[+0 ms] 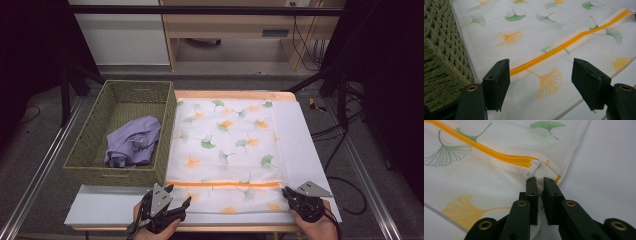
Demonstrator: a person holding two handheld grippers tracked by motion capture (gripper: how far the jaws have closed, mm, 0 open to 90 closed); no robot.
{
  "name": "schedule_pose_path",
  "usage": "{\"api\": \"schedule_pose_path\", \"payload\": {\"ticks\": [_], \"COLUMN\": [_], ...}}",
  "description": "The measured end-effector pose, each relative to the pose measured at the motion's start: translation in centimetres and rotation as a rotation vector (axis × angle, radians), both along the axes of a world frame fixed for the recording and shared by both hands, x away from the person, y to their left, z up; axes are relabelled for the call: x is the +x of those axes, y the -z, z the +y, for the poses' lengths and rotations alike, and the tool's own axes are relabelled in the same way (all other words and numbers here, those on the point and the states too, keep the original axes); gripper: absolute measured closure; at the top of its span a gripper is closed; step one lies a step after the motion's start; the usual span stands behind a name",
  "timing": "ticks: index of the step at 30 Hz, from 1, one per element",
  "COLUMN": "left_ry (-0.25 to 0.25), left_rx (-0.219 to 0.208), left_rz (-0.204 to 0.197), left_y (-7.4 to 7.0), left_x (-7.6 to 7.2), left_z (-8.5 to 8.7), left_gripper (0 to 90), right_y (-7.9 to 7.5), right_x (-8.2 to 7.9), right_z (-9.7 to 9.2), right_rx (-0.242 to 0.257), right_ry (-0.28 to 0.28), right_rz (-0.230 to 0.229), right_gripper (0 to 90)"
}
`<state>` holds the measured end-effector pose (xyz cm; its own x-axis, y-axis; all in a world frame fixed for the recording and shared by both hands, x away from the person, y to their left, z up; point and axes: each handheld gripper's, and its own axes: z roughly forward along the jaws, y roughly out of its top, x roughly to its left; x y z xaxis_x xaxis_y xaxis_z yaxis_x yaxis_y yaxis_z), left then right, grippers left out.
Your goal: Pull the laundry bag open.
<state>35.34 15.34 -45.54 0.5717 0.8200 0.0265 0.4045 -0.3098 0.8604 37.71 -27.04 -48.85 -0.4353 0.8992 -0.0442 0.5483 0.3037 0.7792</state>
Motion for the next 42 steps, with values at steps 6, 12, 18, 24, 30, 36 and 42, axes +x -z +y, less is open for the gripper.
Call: {"api": "schedule_pose_path", "payload": {"ticks": [6, 12, 18, 24, 30, 36, 42], "left_ry": [-0.002, -0.002, -0.006, -0.006, -0.003, -0.002, 0.000], "left_rx": [-0.002, -0.001, -0.004, 0.000, 0.004, 0.004, 0.004], "left_rz": [0.000, 0.000, -0.001, -0.002, 0.002, 0.004, 0.007], "left_y": [0.0, 0.0, 0.0, 0.0, 0.0, 0.1, 0.1], "left_x": [0.0, 0.0, 0.0, 0.0, 0.1, 0.1, 0.1], "left_z": [0.0, 0.0, 0.2, 0.2, 0.1, 0.1, 0.1], "left_gripper": [30.9, 31.1, 31.1, 31.1, 31.1, 31.1, 31.3], "right_y": [-0.1, -0.1, 0.0, 0.0, -0.1, 0.1, 0.3], "right_x": [0.2, 0.3, 0.3, 0.8, 1.2, 1.8, 2.4], "right_z": [-0.1, -0.2, -0.2, -0.1, -0.3, -0.8, -0.7], "right_rx": [0.003, 0.017, 0.011, 0.004, 0.000, 0.004, 0.034], "right_ry": [-0.013, -0.009, -0.007, 0.009, 0.028, 0.030, 0.022], "right_rz": [0.004, -0.003, -0.015, -0.016, -0.018, -0.010, 0.004], "right_gripper": [89.9, 90.0, 86.2, 67.9, 57.6, 53.4, 53.7]}}
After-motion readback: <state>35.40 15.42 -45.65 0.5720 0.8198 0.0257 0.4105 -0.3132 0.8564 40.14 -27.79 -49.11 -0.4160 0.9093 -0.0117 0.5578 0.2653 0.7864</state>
